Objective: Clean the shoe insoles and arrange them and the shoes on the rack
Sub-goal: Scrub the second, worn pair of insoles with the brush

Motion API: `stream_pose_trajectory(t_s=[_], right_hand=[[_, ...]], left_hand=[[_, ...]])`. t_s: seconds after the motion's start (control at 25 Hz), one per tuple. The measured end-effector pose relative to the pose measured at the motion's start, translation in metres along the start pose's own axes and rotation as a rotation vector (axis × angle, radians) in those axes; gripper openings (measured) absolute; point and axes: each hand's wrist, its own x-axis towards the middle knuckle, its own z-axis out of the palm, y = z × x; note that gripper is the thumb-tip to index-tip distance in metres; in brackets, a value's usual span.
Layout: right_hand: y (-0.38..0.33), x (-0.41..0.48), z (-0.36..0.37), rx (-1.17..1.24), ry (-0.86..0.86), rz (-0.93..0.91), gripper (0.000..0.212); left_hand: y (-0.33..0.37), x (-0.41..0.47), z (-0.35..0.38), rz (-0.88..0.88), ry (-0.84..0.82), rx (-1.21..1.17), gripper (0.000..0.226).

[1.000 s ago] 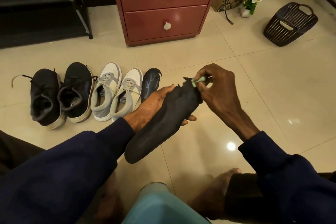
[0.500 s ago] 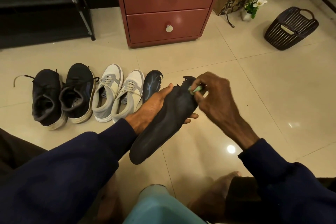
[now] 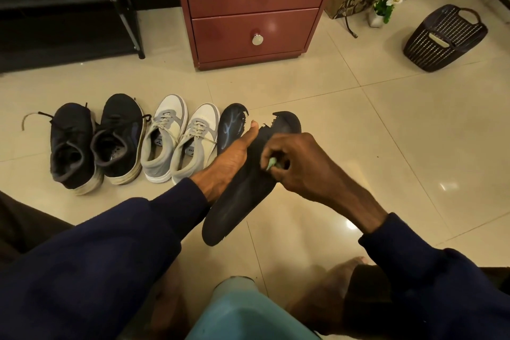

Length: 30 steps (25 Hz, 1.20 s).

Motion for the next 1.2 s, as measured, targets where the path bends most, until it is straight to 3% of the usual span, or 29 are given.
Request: stream_pose_trajectory(t_s=[0.08, 0.2, 0.36, 0.4, 0.56, 0.64, 0.76, 0.8, 0.96, 1.04, 1.12, 1.2], right_hand=[[0.012, 0.005, -0.010, 0.031, 0.086, 0.067, 0.027], [0.020, 0.006, -0.017, -0.107, 0.243, 0.119, 0.029], [-0.007, 0.001, 0.000, -0.004, -0.068, -0.017, 0.025], [-0.003, 0.003, -0.002, 0.005, -0.033, 0.011, 0.026], [0.035, 0.008, -0.016, -0.120, 0.396, 0.144, 0.029], [0.026, 0.005, -0.005, -0.032, 0.398, 0.091, 0.028], [0.001, 0.001, 0.009, 0.086, 0.147, -0.022, 0.022], [0.004, 0.003, 0.006, 0.112, 0.160, -0.009, 0.022], [0.033, 0.009, -0.011, -0.003, 0.488, 0.078, 0.027], [0.019, 0.006, 0.001, -0.005, 0.411, 0.016, 0.026], [0.000, 0.003, 0.010, 0.029, 0.194, -0.064, 0.023], [0.008, 0.006, 0.004, 0.048, 0.195, -0.023, 0.024]], left_hand=[[-0.001, -0.001, 0.003, -0.025, -0.029, 0.000, 0.053], [0.000, -0.004, 0.009, -0.053, -0.032, -0.024, 0.059], [-0.001, 0.004, -0.003, 0.041, 0.030, 0.036, 0.055], [-0.003, 0.004, -0.003, 0.048, 0.021, 0.038, 0.055], [-0.004, -0.004, 0.011, -0.076, -0.089, -0.039, 0.064], [-0.001, -0.004, 0.010, -0.044, -0.069, -0.061, 0.059], [0.001, -0.001, 0.001, -0.007, -0.037, -0.090, 0.051], [0.000, -0.001, 0.001, -0.017, -0.054, -0.101, 0.052], [-0.003, -0.007, 0.011, -0.110, -0.169, -0.051, 0.067], [-0.001, -0.001, 0.007, -0.070, -0.106, -0.072, 0.059], [0.000, 0.002, 0.002, -0.016, -0.025, -0.077, 0.047], [-0.002, 0.001, 0.003, -0.031, -0.044, -0.086, 0.047]])
